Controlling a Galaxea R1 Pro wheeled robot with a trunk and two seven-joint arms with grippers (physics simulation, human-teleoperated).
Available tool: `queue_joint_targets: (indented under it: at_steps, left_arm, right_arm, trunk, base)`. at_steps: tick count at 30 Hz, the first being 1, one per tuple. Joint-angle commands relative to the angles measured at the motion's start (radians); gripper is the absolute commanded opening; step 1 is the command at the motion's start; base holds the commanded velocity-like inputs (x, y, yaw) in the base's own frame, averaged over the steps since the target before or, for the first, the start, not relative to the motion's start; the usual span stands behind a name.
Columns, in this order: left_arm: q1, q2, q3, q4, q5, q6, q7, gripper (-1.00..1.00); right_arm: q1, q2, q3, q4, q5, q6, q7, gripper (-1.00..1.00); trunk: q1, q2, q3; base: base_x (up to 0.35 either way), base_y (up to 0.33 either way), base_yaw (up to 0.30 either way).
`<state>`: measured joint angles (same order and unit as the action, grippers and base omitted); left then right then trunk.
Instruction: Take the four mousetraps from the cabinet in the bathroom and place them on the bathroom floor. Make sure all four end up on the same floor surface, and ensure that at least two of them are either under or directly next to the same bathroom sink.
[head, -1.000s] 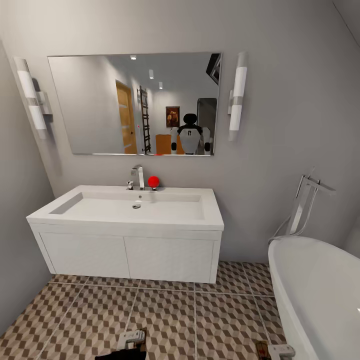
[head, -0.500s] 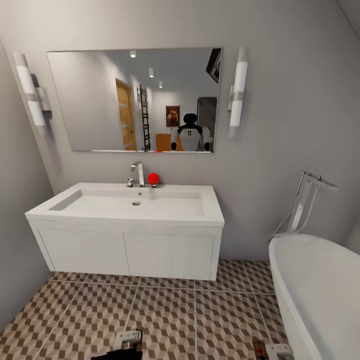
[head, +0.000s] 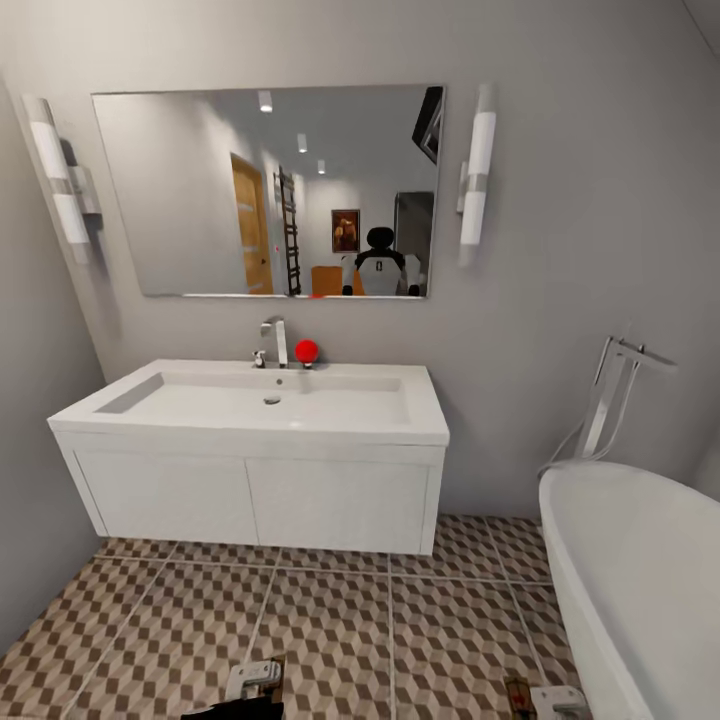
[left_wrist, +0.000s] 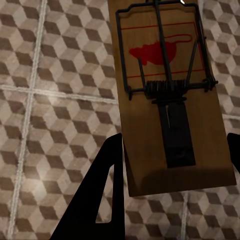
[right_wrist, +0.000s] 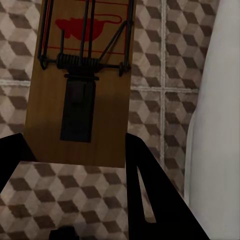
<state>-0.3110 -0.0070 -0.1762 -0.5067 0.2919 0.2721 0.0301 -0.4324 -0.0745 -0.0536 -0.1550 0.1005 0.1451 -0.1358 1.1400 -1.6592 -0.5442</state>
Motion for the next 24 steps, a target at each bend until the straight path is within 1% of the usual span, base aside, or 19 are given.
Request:
queue_joint_targets:
  at_steps: [1,24]
  left_arm:
    - [0.0,0.001,-0.004,-0.001,0.007,0.005,0.003,-1.0]
    - [0.0,0.007,-0.002,0.001,0.009,0.005,0.002,-1.0]
  right_arm:
    - [0.0,0.001,-0.005,-0.002,0.008,0.006,-0.001,-1.0]
    - [0.0,0.0,-0.007,-0.002,0.005,0.004,0.006,-1.0]
  trunk:
    - [0.004,-0.008,-0.004]
    - [0.092,-0.169,-0.076]
  base:
    - [0.0,0.0,0.0]
    - [0.0,0.0,0.0]
